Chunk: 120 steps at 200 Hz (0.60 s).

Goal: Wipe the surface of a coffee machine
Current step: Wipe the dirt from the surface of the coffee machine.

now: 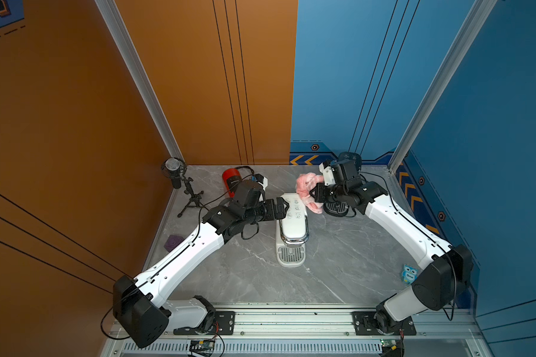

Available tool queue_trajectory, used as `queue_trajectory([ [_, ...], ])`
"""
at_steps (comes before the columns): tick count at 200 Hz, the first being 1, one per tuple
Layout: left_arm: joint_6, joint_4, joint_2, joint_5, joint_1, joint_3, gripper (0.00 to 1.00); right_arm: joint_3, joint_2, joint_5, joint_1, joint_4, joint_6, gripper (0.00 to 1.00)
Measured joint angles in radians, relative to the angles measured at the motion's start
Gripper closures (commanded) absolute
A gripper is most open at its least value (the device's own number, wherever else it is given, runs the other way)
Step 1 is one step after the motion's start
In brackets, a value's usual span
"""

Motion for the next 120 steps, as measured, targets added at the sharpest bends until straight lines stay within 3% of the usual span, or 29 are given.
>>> queue_trajectory([
  [55, 0.009, 0.0, 0.153, -0.03, 0.005, 0.135, 0.01, -0.277, -0.122, -0.1, -0.056, -0.002, 0.003, 1.0],
  [120, 0.038, 0.002, 0.305, 0.027, 0.032, 0.281, 0.01, -0.307, -0.233, -0.299, -0.109, 0.096, 0.05, 1.0],
])
